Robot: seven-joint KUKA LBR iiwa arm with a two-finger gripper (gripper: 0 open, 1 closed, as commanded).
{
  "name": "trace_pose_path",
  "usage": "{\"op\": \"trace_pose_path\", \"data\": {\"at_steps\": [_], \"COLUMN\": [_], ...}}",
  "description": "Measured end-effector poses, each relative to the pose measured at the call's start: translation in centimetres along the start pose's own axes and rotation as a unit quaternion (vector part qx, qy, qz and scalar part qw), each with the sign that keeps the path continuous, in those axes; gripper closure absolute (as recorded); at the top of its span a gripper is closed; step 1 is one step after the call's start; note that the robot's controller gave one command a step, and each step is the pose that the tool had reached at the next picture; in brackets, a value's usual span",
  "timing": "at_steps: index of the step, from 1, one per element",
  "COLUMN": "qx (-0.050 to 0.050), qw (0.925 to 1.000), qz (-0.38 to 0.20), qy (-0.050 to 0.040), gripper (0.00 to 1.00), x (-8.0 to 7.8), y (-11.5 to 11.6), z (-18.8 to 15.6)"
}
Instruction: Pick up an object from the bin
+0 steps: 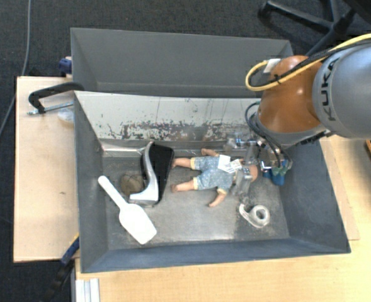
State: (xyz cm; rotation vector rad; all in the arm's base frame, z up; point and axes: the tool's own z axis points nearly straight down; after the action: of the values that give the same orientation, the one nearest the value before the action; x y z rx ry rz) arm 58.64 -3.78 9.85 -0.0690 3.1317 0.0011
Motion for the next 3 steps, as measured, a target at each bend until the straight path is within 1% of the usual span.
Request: {"op": "trace_pose_path", "data": {"at_steps": [1, 2, 3], "qx": [0.0, 0.0, 0.0], "qw": [0.9992, 0.9992, 0.9993], "qz": [0.04, 0.04, 0.037], "qy": [0.0003, 0.0003, -0.002], "gripper": [1.0, 1.0, 1.0], "x": [-0.2, -0.2, -0.7], "y": [-0.2, -0.2, -1.1], "z": [2.8, 2.8, -7.8]}}
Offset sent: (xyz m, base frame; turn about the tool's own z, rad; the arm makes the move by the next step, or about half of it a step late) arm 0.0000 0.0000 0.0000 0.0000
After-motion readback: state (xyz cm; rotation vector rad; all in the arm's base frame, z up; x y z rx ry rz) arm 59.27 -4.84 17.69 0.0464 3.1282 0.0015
